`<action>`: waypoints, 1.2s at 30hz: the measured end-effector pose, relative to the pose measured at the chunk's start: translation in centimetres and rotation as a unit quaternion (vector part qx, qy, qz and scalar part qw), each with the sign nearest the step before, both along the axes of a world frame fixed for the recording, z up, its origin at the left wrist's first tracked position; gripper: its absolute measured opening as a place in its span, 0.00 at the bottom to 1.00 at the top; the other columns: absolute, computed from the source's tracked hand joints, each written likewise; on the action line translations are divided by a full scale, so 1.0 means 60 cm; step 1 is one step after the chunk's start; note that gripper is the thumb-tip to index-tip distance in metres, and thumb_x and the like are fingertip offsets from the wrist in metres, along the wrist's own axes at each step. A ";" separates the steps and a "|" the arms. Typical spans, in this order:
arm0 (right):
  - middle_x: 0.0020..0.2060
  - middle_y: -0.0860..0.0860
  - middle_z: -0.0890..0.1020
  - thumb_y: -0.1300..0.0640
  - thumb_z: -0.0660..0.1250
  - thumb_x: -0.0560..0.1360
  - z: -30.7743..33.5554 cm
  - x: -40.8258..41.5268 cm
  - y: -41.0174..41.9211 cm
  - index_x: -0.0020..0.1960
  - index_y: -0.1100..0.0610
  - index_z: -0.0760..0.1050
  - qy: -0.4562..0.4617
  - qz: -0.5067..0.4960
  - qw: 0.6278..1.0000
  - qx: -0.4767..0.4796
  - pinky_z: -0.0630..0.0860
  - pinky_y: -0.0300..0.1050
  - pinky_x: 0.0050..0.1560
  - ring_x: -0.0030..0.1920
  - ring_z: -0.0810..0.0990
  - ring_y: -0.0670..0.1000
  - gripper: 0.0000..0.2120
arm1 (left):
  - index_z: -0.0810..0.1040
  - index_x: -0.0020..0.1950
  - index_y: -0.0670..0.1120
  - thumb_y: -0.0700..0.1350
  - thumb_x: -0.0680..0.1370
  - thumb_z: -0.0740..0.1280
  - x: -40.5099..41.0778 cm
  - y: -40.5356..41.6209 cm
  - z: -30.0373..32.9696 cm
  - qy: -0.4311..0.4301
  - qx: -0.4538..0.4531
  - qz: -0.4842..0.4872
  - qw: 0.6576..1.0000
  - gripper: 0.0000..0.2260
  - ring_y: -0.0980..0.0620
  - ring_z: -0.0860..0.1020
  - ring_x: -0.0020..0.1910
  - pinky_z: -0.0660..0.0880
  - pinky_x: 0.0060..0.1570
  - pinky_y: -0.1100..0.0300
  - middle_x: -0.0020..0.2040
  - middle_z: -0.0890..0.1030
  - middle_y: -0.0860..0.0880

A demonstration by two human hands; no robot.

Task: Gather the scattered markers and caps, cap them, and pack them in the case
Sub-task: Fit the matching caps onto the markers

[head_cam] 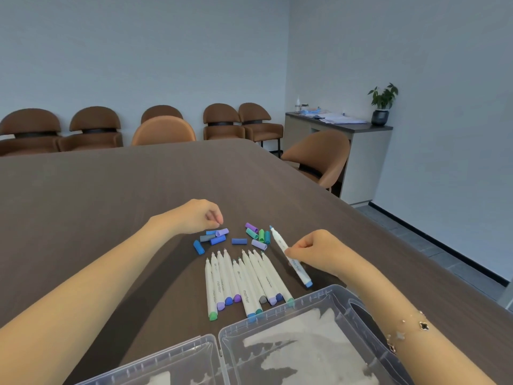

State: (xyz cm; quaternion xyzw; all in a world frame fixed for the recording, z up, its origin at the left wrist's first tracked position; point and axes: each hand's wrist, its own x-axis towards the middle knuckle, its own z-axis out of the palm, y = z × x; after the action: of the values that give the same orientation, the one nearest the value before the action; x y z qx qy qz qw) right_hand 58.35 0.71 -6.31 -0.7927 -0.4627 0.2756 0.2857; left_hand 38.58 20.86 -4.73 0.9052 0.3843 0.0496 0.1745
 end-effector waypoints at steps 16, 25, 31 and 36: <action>0.37 0.53 0.78 0.50 0.67 0.75 0.018 0.009 -0.008 0.52 0.56 0.81 0.140 0.003 0.990 0.018 0.67 0.32 0.29 0.33 0.70 0.47 0.12 | 0.80 0.52 0.59 0.47 0.75 0.71 -0.073 -0.011 -0.016 0.107 0.036 -0.077 0.991 0.08 0.56 0.75 0.47 0.75 0.46 0.68 0.52 0.74 0.56; 0.41 0.53 0.80 0.50 0.67 0.76 0.009 0.006 -0.005 0.52 0.56 0.81 0.133 0.018 0.991 0.004 0.71 0.35 0.37 0.38 0.73 0.48 0.11 | 0.79 0.49 0.55 0.50 0.75 0.69 -0.062 -0.023 -0.016 0.014 0.003 -0.067 0.998 0.03 0.58 0.76 0.43 0.73 0.43 0.68 0.47 0.79 0.57; 0.43 0.54 0.80 0.50 0.66 0.76 0.011 0.006 -0.007 0.52 0.55 0.81 0.135 0.029 0.990 0.006 0.72 0.37 0.40 0.39 0.74 0.49 0.10 | 0.70 0.65 0.60 0.47 0.79 0.64 -0.015 -0.052 0.009 -0.197 -0.107 -0.036 0.974 0.15 0.62 0.79 0.46 0.74 0.45 0.70 0.50 0.81 0.56; 0.43 0.53 0.81 0.50 0.66 0.76 0.015 0.001 -0.008 0.52 0.53 0.81 0.137 0.050 0.989 0.014 0.71 0.35 0.38 0.38 0.73 0.48 0.09 | 0.77 0.59 0.54 0.48 0.79 0.64 0.020 -0.061 0.023 -0.270 -0.199 0.029 0.942 0.10 0.56 0.79 0.50 0.72 0.44 0.65 0.52 0.81 0.54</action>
State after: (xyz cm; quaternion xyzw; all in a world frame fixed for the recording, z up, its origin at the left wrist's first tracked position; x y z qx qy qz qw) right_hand 58.40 0.21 -5.42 -0.7194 -0.4616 0.3892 0.3434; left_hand 39.77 17.19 -3.33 0.7930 0.3509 0.2200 0.4468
